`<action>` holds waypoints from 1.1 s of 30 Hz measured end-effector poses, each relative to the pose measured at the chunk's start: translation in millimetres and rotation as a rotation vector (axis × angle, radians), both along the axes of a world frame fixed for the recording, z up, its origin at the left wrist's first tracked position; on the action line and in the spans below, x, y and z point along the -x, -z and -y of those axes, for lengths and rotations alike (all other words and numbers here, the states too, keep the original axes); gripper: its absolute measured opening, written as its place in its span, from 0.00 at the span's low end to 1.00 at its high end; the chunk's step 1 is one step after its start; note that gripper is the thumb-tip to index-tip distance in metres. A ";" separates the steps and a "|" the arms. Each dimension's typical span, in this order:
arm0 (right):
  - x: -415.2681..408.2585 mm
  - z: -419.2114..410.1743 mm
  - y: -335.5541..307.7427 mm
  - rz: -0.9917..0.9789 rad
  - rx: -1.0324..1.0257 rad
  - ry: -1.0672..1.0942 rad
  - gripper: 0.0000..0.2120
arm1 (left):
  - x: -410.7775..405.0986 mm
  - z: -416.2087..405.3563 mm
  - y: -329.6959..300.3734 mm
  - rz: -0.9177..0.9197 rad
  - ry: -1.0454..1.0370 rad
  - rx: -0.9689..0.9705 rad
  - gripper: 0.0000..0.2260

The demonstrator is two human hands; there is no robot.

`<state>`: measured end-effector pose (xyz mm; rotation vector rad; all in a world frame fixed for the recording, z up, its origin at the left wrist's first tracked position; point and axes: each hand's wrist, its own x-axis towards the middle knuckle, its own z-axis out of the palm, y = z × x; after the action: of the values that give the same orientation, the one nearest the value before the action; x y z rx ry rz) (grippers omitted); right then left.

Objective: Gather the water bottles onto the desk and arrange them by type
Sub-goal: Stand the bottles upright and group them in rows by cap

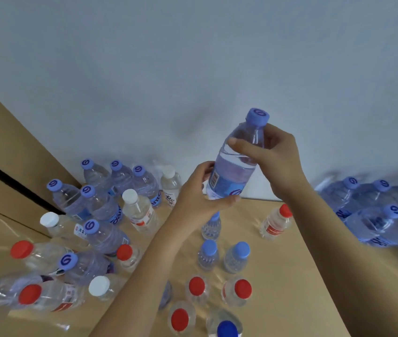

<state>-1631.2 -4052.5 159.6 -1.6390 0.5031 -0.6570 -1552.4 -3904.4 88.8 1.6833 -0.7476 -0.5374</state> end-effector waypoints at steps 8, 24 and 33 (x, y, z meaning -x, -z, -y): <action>49.8 0.8 -56.9 0.168 -0.097 -0.097 0.09 | 51.8 20.0 -63.2 -0.087 0.173 0.088 0.29; 106.1 31.3 -91.9 0.245 -0.392 -0.258 0.07 | 114.2 51.2 -94.9 -0.280 0.402 0.158 0.24; 111.4 33.9 -97.5 0.116 -0.023 -0.025 0.15 | 138.4 66.6 -97.9 -0.086 0.097 0.197 0.24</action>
<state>-1742.6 -4086.4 257.1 -1.5729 0.4036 -0.7207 -1690.8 -3971.0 186.7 1.4392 -0.7966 -0.5810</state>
